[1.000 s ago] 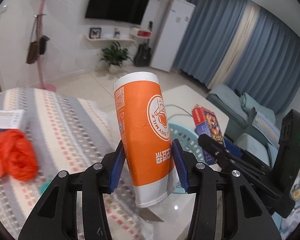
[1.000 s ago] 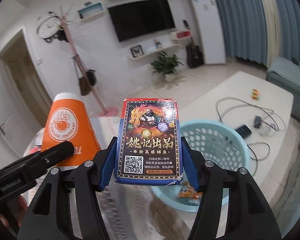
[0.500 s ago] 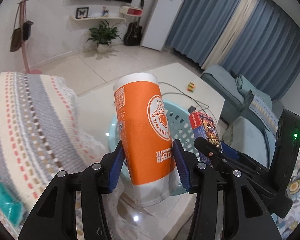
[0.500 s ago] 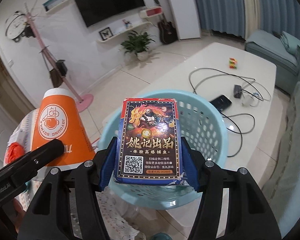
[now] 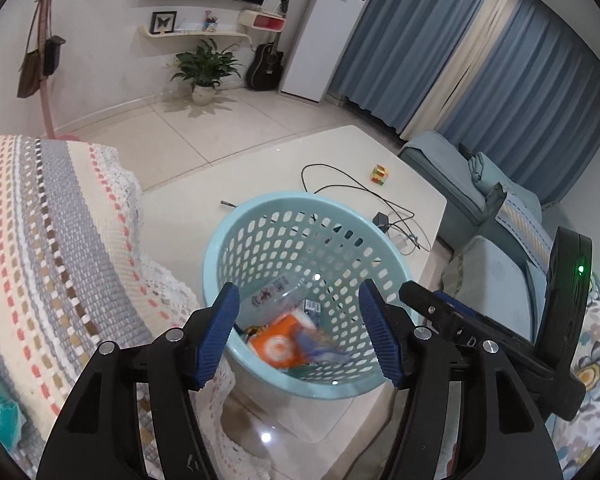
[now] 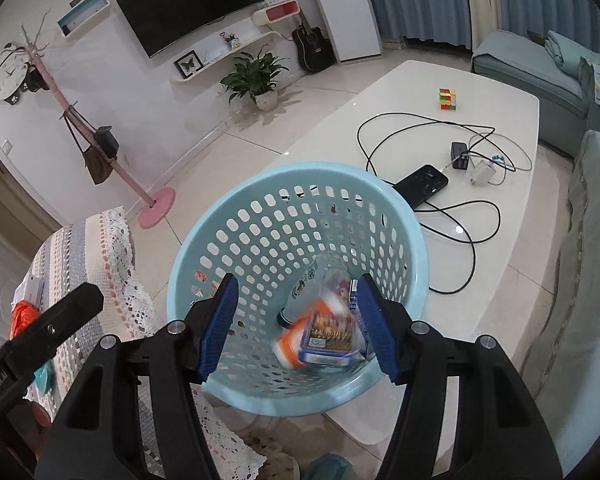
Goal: Collect trash
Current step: 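Carry cup and card box over the blue basket and open both tools, then move both open tools back over the striped table toward remaining trash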
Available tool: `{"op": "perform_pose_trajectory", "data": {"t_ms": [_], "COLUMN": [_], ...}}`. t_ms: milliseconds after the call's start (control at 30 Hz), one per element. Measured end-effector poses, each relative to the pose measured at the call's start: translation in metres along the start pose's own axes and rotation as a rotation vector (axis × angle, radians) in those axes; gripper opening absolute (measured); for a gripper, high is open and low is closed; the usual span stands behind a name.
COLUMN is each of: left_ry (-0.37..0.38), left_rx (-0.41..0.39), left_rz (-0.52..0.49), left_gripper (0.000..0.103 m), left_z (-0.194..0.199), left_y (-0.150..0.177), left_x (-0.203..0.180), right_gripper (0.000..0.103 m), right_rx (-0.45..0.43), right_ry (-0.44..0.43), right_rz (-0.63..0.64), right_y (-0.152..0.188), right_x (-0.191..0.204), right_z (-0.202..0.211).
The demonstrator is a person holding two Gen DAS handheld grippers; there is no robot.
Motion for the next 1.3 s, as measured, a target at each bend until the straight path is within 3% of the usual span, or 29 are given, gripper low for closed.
{"op": "perform_pose_trajectory", "data": {"t_ms": [300, 733, 1067, 1300], "left_ry": [0.015, -0.005, -0.114, -0.213], "left_rx": [-0.056, -0.248, -0.38, -0.419], "left_rz": [0.02, 0.053, 0.062, 0.169], "left_gripper": [0.06, 0.06, 0.059, 0.061], "left_z": [0.038, 0.154, 0.242, 0.287], "left_y": [0.005, 0.005, 0.019, 0.044], "left_x": [0.005, 0.02, 0.055, 0.112], "right_gripper": [0.058, 0.06, 0.063, 0.067], "right_rx": [-0.043, -0.129, -0.153, -0.097], "right_ry": [-0.028, -0.149, -0.274, -0.344], "right_rz": [0.047, 0.181, 0.364, 0.449], "right_y": [-0.003, 0.003, 0.035, 0.066], "right_x": [0.022, 0.095, 0.176, 0.222], "right_z": [0.024, 0.078, 0.107, 0.103]}}
Point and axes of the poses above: each gripper's, at about its wrist camera, not at the fingertips, and z roughly against the way its jaws point, x to its left, y to its underside, the point moved 6 cm from there along -z, roughly the way its jaws point, and after that the axes turned 4 degrees about y, right-handed, at the moved point
